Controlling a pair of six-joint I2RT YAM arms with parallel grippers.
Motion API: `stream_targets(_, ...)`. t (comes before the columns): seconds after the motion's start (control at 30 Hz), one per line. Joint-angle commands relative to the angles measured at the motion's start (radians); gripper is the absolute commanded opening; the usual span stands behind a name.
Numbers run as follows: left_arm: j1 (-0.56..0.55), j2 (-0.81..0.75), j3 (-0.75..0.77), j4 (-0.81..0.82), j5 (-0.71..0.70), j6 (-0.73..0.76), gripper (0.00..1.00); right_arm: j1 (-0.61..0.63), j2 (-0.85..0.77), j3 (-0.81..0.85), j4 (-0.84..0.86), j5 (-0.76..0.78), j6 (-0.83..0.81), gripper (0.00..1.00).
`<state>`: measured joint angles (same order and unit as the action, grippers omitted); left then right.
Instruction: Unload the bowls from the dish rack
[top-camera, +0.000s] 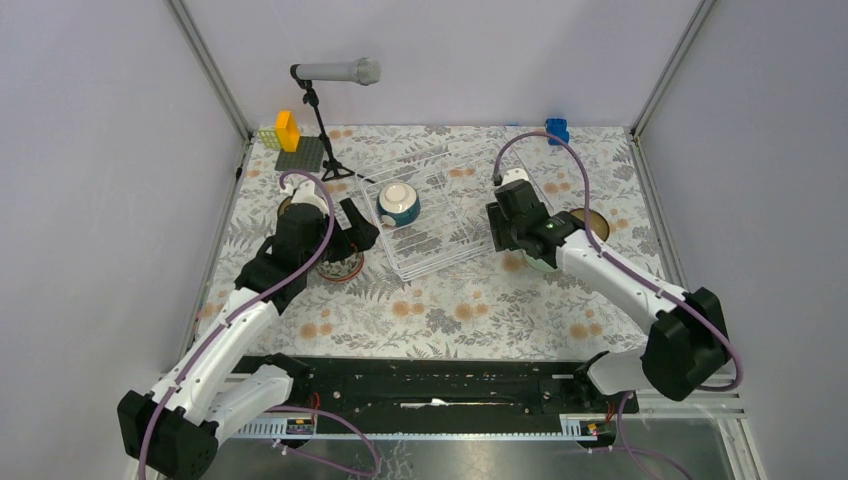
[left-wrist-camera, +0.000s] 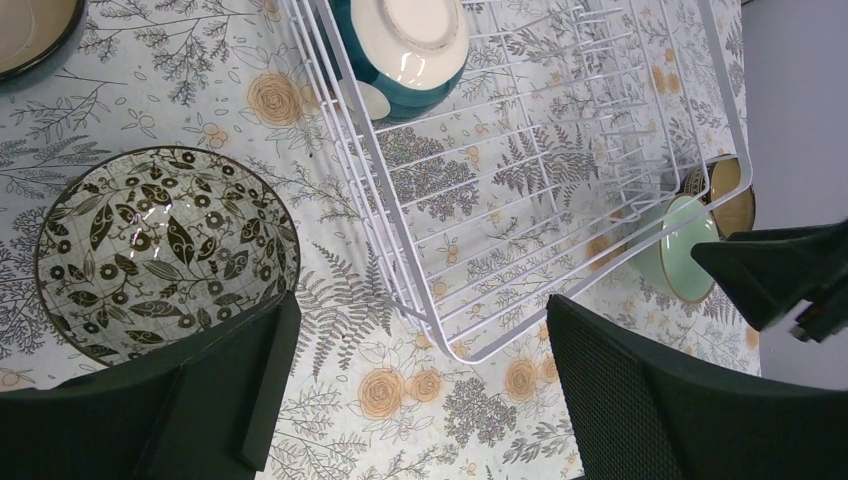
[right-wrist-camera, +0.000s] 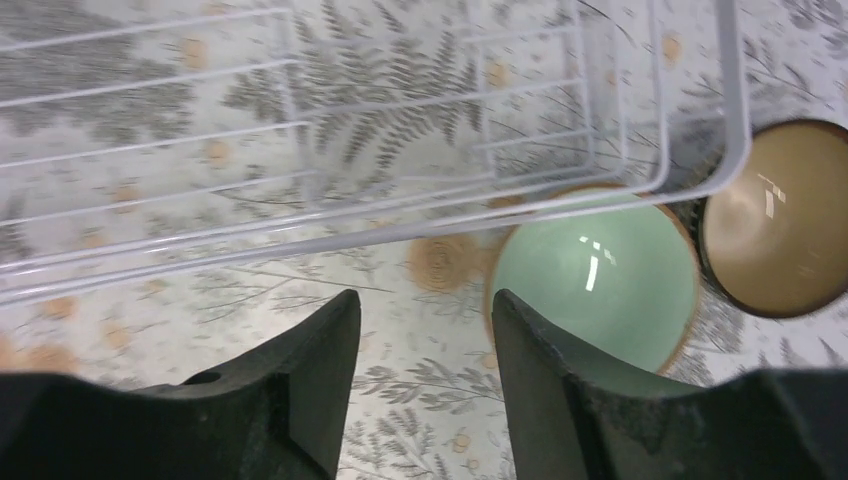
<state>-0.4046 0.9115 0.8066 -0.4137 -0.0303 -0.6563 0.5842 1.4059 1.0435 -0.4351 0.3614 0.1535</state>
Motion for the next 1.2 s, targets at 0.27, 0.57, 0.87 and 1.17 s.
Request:
stream_targets(0.27, 0.001, 0.042, 0.009, 0.064, 0.024, -0.011, 0.99, -0.001, -0.059, 0.144, 0.103, -0.455, 0.023, 0.85)
stream_targets(0.57, 0.001, 0.047, 0.017, 0.067, 0.02, 0.008, 0.99, -0.001, 0.107, 0.204, 0.372, -0.478, 0.292, 1.0)
stream_targets(0.87, 0.001, 0.014, 0.006, 0.071, 0.007, 0.03, 0.99, -0.079, 0.251, 0.224, 0.569, -0.604, 0.379, 1.0)
stream_targets(1.17, 0.001, -0.007, -0.04, 0.117, 0.049, 0.008, 0.99, -0.027, 0.528, 0.514, 0.36, -0.577, 0.41, 1.0)
